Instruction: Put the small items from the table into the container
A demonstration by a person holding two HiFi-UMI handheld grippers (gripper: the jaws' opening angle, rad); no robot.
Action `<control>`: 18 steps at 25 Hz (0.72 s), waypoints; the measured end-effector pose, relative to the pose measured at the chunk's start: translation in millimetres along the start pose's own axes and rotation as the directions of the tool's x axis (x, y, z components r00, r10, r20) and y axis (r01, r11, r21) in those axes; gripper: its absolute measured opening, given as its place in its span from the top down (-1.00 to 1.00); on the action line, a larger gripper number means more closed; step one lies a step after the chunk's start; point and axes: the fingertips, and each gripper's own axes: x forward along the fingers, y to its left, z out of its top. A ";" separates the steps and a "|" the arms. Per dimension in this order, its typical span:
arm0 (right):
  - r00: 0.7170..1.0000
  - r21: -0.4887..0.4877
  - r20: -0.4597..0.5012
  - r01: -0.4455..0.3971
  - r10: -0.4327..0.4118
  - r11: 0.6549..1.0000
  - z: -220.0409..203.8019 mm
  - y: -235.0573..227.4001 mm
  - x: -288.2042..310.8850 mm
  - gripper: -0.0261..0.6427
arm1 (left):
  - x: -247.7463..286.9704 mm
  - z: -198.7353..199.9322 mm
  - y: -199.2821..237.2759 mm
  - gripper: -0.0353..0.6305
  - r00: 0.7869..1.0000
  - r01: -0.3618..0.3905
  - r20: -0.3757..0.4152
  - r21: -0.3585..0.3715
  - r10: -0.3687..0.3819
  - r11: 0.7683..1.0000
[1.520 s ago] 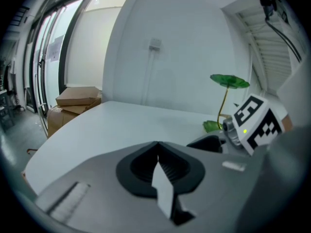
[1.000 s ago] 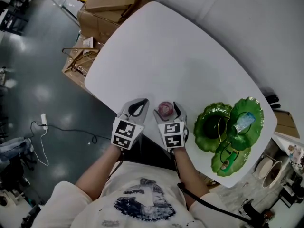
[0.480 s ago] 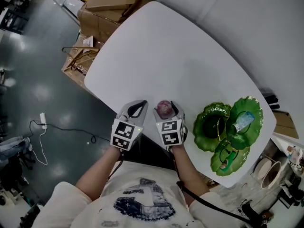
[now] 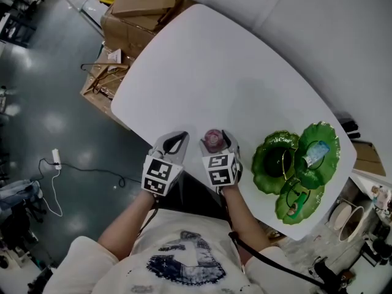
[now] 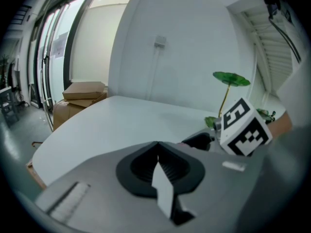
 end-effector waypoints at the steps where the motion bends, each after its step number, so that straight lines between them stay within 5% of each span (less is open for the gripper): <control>1: 1.000 0.004 0.002 0.006 -0.006 1.000 0.0 -0.5 0.1 -0.06 | -0.7 -0.7 1.1 0.92 1.000 0.002 0.001 -0.001 -0.002 1.000; 11: 0.998 0.063 -0.008 0.067 -0.066 0.996 4.6 2.1 -3.7 -0.06 | -10.6 0.0 19.1 0.92 0.999 0.053 0.007 0.003 -0.053 0.999; 18: 0.987 0.219 0.011 0.152 -0.159 0.964 22.0 7.2 -14.4 -0.06 | -15.4 19.6 38.1 0.92 0.986 0.165 -0.005 0.089 -0.165 0.982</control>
